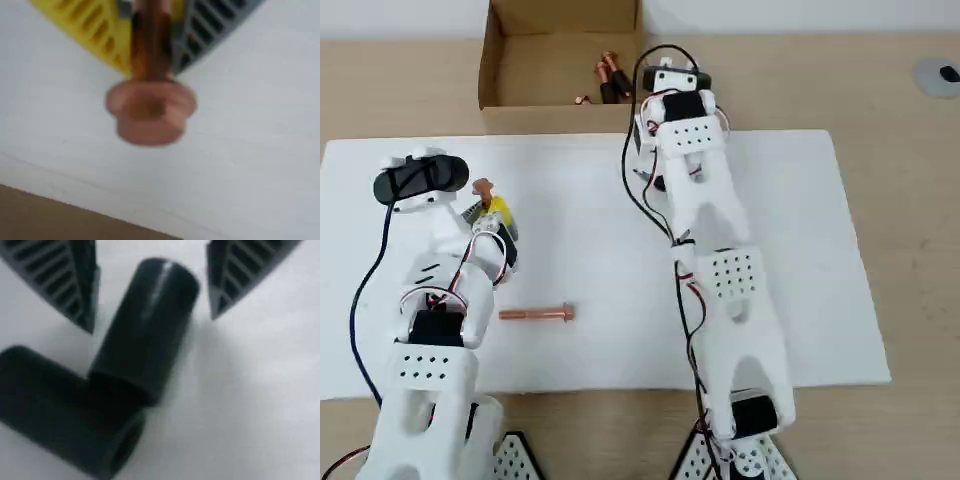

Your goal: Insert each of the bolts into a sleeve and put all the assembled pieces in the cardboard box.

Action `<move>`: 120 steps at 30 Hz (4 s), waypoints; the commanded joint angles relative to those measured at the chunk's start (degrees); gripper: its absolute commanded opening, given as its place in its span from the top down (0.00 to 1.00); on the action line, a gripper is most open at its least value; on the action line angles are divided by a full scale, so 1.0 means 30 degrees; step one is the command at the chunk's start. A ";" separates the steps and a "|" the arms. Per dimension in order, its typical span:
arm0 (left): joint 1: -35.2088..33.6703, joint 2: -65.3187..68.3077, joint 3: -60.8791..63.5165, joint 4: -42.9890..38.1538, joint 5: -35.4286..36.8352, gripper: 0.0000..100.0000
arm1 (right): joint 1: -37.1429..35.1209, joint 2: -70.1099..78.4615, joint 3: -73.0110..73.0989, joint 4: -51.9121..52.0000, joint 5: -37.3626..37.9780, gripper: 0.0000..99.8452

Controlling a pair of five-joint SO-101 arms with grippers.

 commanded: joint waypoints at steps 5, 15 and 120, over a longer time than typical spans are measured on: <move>0.0234 -0.0425 -0.0147 -0.0469 0.0000 0.99 | -0.0103 -0.0278 -0.1040 -0.0850 -0.0381 0.81; 0.0234 -0.0425 -0.0147 -0.0469 -0.0029 0.99 | -0.0190 -0.0249 -0.1040 -0.0821 0.0176 0.94; 0.7004 -1.1150 -0.3956 -0.2139 -0.3487 0.99 | -0.8571 -3.2190 5.4256 -5.8256 1.2689 0.99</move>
